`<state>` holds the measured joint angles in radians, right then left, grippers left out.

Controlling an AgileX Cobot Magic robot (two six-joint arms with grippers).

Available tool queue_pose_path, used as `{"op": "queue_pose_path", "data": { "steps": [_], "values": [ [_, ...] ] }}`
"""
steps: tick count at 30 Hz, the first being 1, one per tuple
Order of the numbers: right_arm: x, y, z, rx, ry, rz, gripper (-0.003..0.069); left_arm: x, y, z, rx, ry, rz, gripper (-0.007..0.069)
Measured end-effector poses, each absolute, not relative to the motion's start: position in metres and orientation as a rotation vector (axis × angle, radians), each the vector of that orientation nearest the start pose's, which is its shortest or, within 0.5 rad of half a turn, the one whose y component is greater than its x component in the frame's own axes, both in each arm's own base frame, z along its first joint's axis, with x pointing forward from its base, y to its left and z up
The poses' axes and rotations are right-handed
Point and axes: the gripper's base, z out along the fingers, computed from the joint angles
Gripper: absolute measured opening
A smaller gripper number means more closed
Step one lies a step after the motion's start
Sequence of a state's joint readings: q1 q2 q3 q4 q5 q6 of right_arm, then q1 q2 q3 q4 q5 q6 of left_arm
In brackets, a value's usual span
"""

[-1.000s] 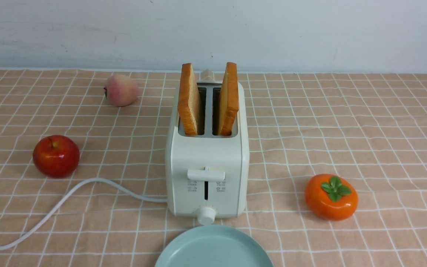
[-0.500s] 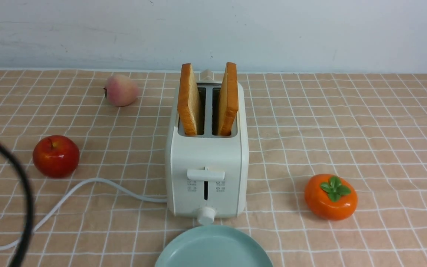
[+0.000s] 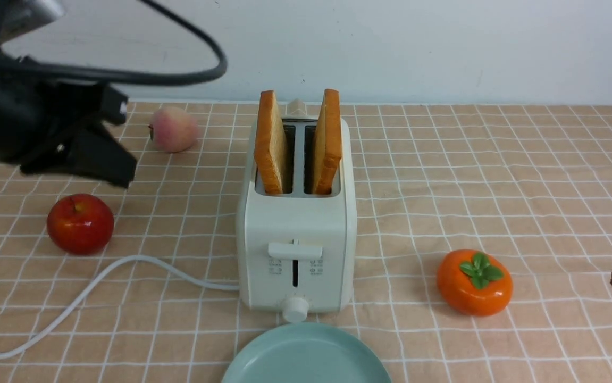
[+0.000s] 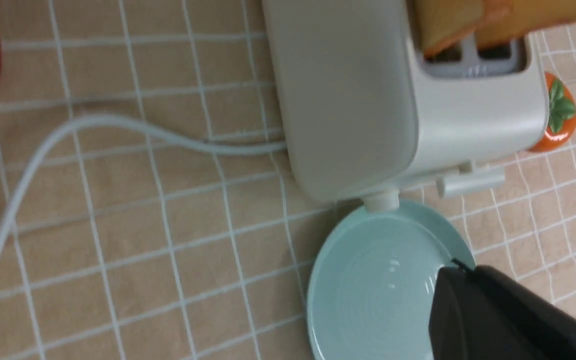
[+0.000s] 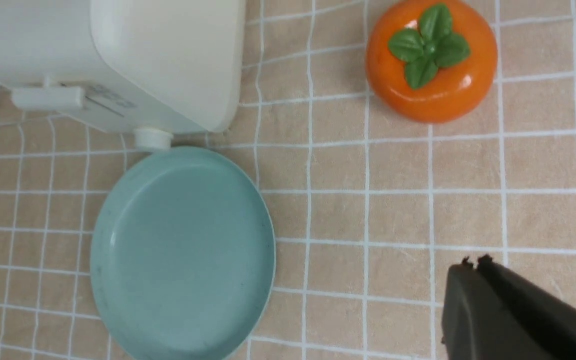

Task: Take toasted bread from bread machine on light coffee tablecloth place on plate.
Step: 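Reach for a toast slice standing in the toaster with the left gripper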

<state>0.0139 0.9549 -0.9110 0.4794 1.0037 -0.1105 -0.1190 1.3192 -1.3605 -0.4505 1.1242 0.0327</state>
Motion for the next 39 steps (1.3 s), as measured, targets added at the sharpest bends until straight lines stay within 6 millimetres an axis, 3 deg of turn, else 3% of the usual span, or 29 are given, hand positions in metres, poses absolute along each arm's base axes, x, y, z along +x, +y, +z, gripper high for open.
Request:
{"op": "queue_pose_path", "data": {
  "steps": [3,9,12,17,20,24,26,28,32,33,34,35,37,39],
  "values": [
    [0.171,0.038,0.344,0.025,2.431,0.583,0.0001,0.279,-0.092,0.403,0.183,2.51,-0.557,-0.0014],
    [0.172,0.039,0.345,0.031,2.425,0.599,0.0008,0.319,-0.131,0.389,0.188,2.501,-0.419,0.0017],
    [0.172,0.039,0.345,0.031,2.426,0.602,0.0012,0.336,-0.146,0.377,0.165,2.507,-0.402,0.0121],
    [0.171,0.04,0.344,0.028,2.438,0.612,0.0016,0.347,-0.165,0.37,0.128,2.475,-0.45,0.0417],
    [0.171,0.041,0.345,0.033,2.435,0.628,0.002,0.349,-0.17,0.369,0.106,2.452,-0.476,0.0554],
    [0.17,0.043,0.346,0.043,2.428,0.664,0.0025,0.359,-0.174,0.359,0.078,2.45,-0.469,0.0618],
    [0.17,0.043,0.346,0.045,2.425,0.673,0.0026,0.365,-0.175,0.349,0.037,2.473,-0.46,0.0598],
    [0.171,0.043,0.347,0.047,2.422,0.676,0.0027,0.37,-0.177,0.339,-0.053,2.504,-0.47,0.0526],
    [0.171,0.043,0.347,0.044,2.421,0.675,0.0033,0.372,-0.177,0.335,-0.2,2.516,-0.494,0.0233],
    [0.171,0.043,0.347,0.044,2.421,0.675,0.0033,0.371,-0.176,0.338,-0.207,2.509,-0.491,0.0119],
    [0.171,0.043,0.347,0.044,2.421,0.675,0.0033,0.37,-0.175,0.339,-0.206,2.507,-0.49,0.0105],
    [0.171,0.044,0.347,0.044,2.421,0.677,0.0033,0.366,-0.172,0.346,-0.197,2.495,-0.476,0.0041],
    [0.17,0.044,0.347,0.043,2.423,0.681,0.0033,0.361,-0.169,0.355,-0.188,2.478,-0.47,0.0042],
    [0.17,0.044,0.347,0.044,2.424,0.682,0.0033,0.347,-0.161,0.378,-0.172,2.424,-0.46,0.005]
  ]
}}
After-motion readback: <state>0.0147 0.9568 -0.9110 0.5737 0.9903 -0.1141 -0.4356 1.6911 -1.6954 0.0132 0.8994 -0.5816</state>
